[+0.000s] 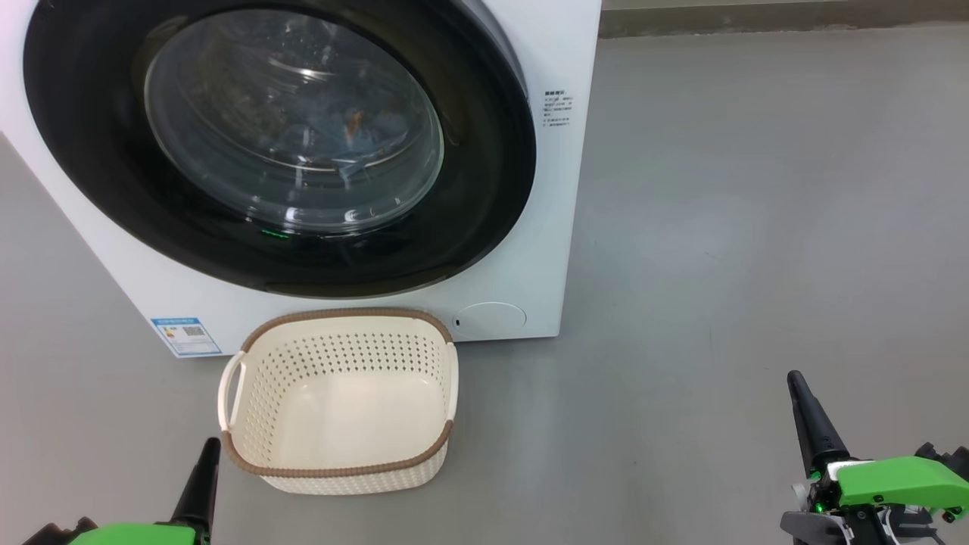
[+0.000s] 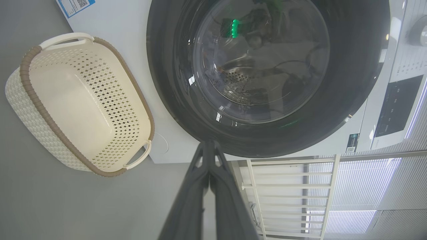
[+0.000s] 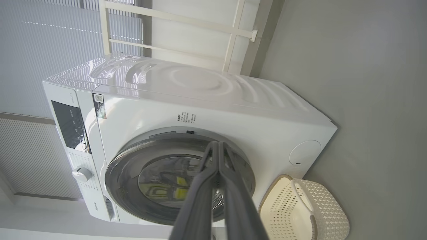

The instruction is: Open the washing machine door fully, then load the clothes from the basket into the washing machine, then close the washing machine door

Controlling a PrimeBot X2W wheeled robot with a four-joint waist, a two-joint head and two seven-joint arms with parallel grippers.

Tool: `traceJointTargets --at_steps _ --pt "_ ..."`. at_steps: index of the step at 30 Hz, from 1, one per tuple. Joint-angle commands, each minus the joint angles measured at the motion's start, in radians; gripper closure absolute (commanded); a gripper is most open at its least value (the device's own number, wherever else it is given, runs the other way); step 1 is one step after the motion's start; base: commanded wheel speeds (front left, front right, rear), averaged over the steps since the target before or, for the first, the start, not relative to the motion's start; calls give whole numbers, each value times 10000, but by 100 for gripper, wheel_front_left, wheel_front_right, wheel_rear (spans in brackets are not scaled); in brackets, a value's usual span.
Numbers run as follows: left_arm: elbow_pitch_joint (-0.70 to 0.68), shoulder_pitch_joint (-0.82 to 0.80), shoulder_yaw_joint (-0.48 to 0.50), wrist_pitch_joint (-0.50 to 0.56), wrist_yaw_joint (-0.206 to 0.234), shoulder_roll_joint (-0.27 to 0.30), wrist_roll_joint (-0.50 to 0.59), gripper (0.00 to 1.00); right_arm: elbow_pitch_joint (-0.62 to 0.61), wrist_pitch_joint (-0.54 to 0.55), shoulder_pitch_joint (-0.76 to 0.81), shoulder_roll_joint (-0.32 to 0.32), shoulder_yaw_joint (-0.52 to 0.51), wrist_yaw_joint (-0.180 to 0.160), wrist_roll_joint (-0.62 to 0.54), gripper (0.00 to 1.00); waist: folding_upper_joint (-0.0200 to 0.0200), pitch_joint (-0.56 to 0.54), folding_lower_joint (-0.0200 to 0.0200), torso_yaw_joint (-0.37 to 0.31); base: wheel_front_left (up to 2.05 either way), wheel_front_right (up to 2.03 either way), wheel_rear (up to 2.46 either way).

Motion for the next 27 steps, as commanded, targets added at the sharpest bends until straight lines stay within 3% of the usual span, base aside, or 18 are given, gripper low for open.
traceJointTargets --at_steps 1,16,27 --pt "-249 -485 330 111 -26 97 -383 100 -372 154 -10 21 107 14 339 100 0 -21 -1 19 0 0 0" --pt "-259 -598 418 520 -29 31 -1873 100 -650 571 101 243 -134 16 1441 100 0 -144 -1 121 0 0 0" --pt "-260 -599 418 526 -29 30 -1900 100 -655 583 103 251 -144 16 1456 100 0 -146 -1 123 0 0 0"
